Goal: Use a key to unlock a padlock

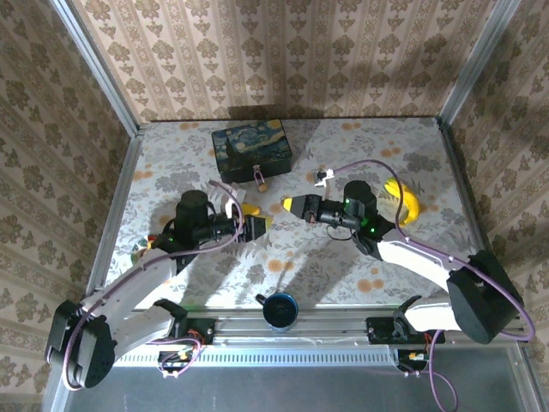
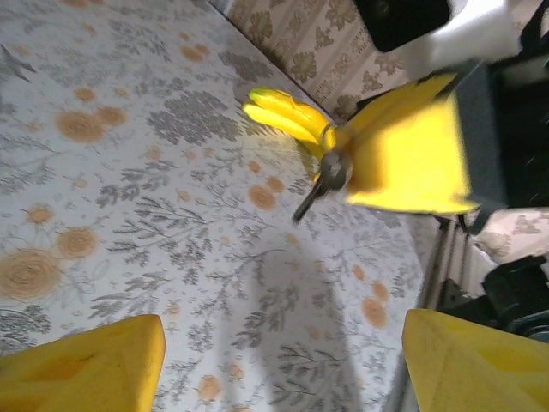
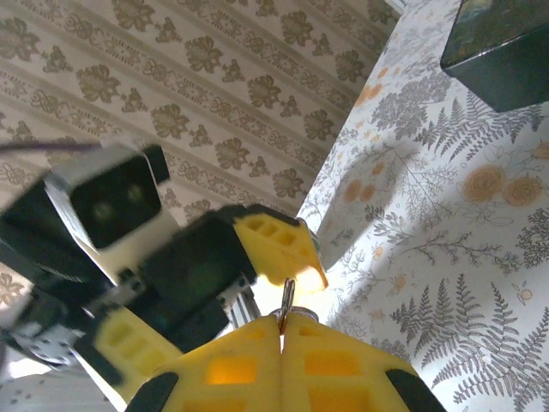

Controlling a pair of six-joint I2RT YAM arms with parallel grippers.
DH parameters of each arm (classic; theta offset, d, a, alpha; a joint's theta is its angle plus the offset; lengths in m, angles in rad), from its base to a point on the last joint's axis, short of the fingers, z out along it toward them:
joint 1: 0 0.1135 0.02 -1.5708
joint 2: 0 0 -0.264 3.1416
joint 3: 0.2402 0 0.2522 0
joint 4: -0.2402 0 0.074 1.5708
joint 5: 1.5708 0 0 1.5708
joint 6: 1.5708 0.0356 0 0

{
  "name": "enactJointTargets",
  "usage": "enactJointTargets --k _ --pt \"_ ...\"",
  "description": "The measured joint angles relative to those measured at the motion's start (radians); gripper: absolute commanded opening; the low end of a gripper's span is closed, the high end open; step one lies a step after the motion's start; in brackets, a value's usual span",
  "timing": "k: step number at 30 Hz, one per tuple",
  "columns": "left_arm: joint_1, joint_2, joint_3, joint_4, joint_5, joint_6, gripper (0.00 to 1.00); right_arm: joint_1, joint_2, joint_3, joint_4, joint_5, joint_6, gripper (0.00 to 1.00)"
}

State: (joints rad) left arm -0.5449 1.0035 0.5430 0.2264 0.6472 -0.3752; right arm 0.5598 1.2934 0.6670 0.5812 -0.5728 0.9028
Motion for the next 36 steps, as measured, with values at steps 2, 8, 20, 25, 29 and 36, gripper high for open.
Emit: enactJointTargets --k 2,8,20,25,29,36 --pt "-0.005 -0.026 -0.07 0.105 -0.038 0.027 0.75 0.0 -0.027 0.009 -0.031 0.019 0.021 0.0" --pt "-0.058 -0.043 -0.182 0.315 -0.164 0.159 0.76 0.0 -0.066 0.023 -0.091 0.066 0.094 0.0" --pt "-0.196 0.001 -0.19 0.454 -0.355 0.4 0.75 0.017 -0.066 0.052 -0.138 0.108 0.171 0.0" --pt "-0.219 0.034 -0.19 0.472 -0.391 0.438 0.75 0.021 -0.056 0.058 -0.137 0.115 0.183 0.0" --pt "-0.235 0.072 -0.19 0.492 -0.413 0.459 0.75 0.024 -0.043 0.058 -0.136 0.118 0.2 0.0" --pt "-0.246 0.121 -0.19 0.53 -0.438 0.484 0.75 0.027 -0.041 0.058 -0.135 0.119 0.206 0.0"
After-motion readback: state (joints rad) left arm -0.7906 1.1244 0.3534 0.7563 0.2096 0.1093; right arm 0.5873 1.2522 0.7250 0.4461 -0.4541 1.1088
